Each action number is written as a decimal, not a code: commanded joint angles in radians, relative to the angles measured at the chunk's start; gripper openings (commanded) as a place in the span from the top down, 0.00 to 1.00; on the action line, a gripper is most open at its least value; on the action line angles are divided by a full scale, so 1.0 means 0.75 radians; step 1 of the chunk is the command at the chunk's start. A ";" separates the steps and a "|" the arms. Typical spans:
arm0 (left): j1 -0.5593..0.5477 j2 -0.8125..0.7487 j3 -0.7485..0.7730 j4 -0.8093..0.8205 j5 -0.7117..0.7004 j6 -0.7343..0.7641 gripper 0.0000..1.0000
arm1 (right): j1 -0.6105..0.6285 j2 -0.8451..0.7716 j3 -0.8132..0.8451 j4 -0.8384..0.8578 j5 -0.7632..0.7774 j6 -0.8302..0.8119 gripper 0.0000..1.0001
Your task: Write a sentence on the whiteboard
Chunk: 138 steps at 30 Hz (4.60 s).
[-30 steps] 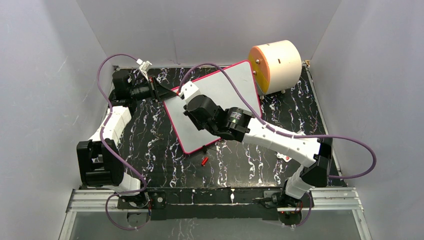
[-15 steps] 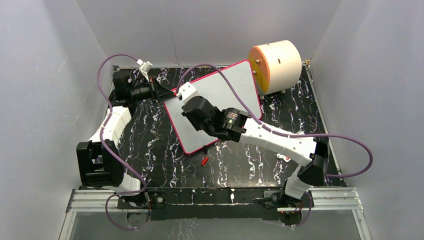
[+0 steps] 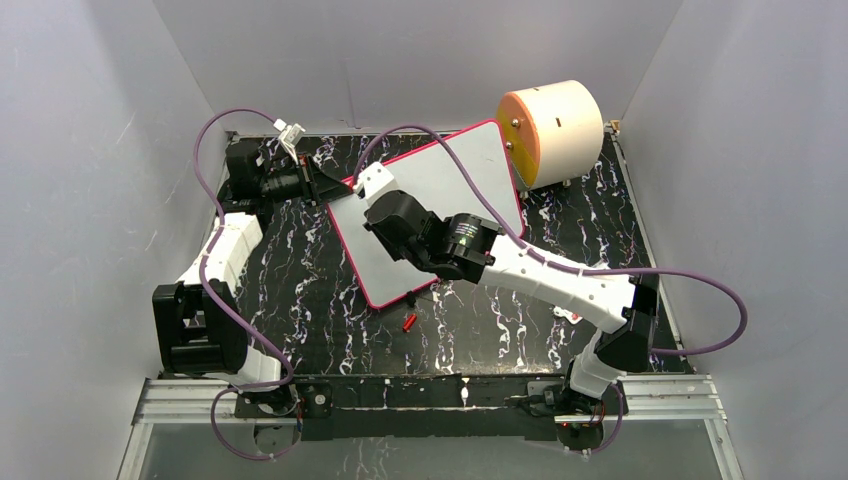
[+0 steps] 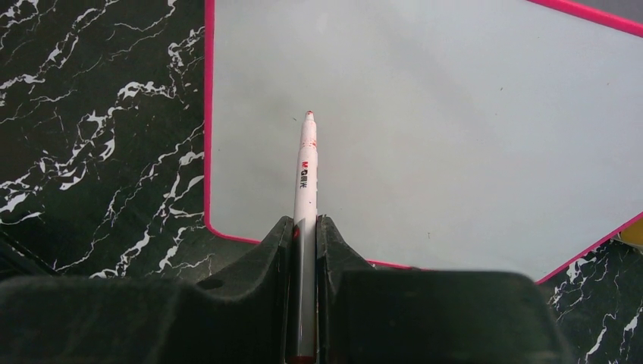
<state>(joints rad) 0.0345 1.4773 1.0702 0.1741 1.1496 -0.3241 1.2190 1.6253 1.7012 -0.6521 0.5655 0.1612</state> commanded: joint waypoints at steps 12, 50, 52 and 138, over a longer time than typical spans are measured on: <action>-0.021 -0.041 -0.003 -0.126 -0.036 0.032 1.00 | 0.009 0.008 0.074 0.009 0.044 0.025 1.00; -0.021 -0.049 0.002 -0.146 -0.052 0.050 1.00 | 0.016 0.226 0.349 -0.004 0.039 -0.039 1.00; -0.023 -0.049 0.002 -0.146 -0.052 0.050 1.00 | 0.017 0.248 0.366 0.000 0.032 -0.042 1.00; -0.024 -0.071 0.003 -0.165 -0.073 0.066 1.00 | 0.022 0.460 0.529 -0.271 -0.038 0.113 1.00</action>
<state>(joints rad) 0.0307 1.4578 1.0744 0.1223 1.1206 -0.2874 1.2327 1.9701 2.0819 -0.8497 0.5392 0.2192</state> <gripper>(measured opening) 0.082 0.221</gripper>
